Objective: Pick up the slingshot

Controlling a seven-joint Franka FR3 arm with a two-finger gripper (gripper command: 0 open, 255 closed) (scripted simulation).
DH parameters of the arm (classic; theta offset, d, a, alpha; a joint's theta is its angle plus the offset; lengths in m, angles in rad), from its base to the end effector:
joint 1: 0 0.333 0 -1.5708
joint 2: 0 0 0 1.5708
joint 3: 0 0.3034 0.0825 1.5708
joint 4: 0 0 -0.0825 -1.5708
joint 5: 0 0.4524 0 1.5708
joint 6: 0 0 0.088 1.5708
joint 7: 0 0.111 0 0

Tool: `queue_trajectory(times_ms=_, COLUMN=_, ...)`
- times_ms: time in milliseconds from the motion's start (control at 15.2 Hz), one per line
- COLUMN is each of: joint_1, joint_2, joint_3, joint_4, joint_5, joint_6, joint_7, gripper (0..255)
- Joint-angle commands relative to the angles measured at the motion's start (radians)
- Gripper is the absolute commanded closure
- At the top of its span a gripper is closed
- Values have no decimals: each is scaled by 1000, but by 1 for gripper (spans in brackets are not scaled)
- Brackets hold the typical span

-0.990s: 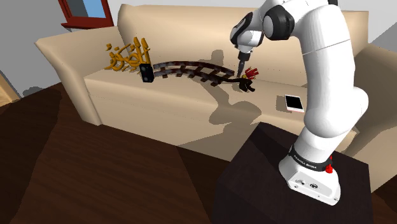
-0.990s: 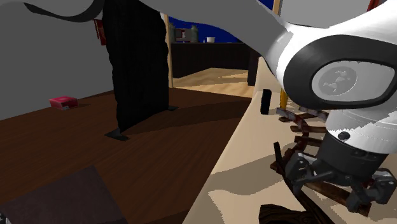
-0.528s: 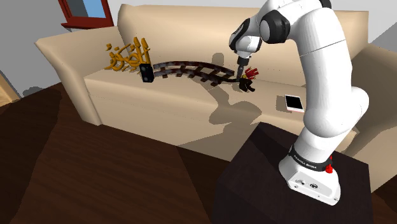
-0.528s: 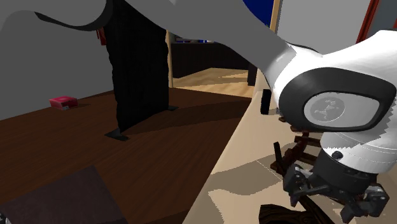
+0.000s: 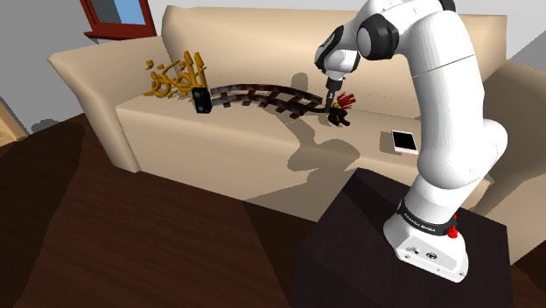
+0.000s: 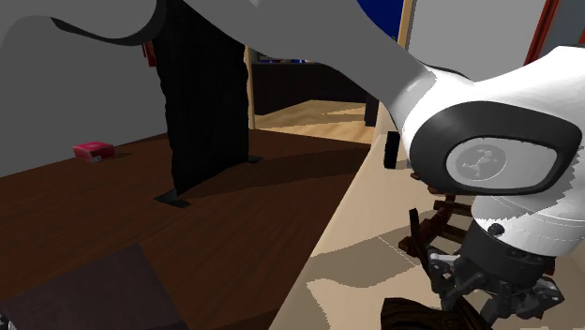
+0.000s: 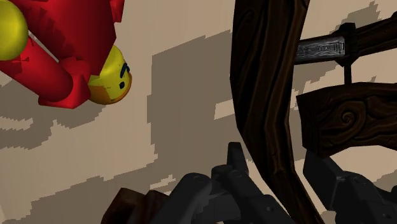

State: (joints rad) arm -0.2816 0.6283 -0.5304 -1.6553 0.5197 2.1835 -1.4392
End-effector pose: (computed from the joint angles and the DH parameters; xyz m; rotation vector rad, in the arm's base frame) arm 0.5391 -0.4922 0.2297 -3.0289 -0.6291 -0.1757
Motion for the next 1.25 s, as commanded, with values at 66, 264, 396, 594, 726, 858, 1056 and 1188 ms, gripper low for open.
queue_trajectory(times_ms=66, joint_1=0, joint_2=1, joint_3=-1, joint_4=0, joint_5=-1, joint_6=-2, joint_7=1, gripper=255)
queue_trajectory(times_ms=264, joint_1=6, joint_2=-21, joint_3=-11, joint_4=7, joint_5=-16, joint_6=-28, joint_7=13, gripper=255)
queue_trajectory(times_ms=396, joint_1=9, joint_2=-35, joint_3=-18, joint_4=12, joint_5=-26, joint_6=-46, joint_7=20, gripper=255)
queue_trajectory(times_ms=594, joint_1=14, joint_2=-55, joint_3=-27, joint_4=23, joint_5=-40, joint_6=-74, joint_7=31, gripper=255)
queue_trajectory(times_ms=726, joint_1=17, joint_2=-67, joint_3=-33, joint_4=31, joint_5=-50, joint_6=-93, joint_7=39, gripper=255)
queue_trajectory(times_ms=858, joint_1=20, joint_2=-79, joint_3=-38, joint_4=40, joint_5=-59, joint_6=-112, joint_7=46, gripper=255)
queue_trajectory(times_ms=1056, joint_1=23, joint_2=-96, joint_3=-46, joint_4=56, joint_5=-71, joint_6=-142, joint_7=57, gripper=255)
queue_trajectory(times_ms=1188, joint_1=23, joint_2=-97, joint_3=-46, joint_4=57, joint_5=-72, joint_6=-143, joint_7=57, gripper=255)
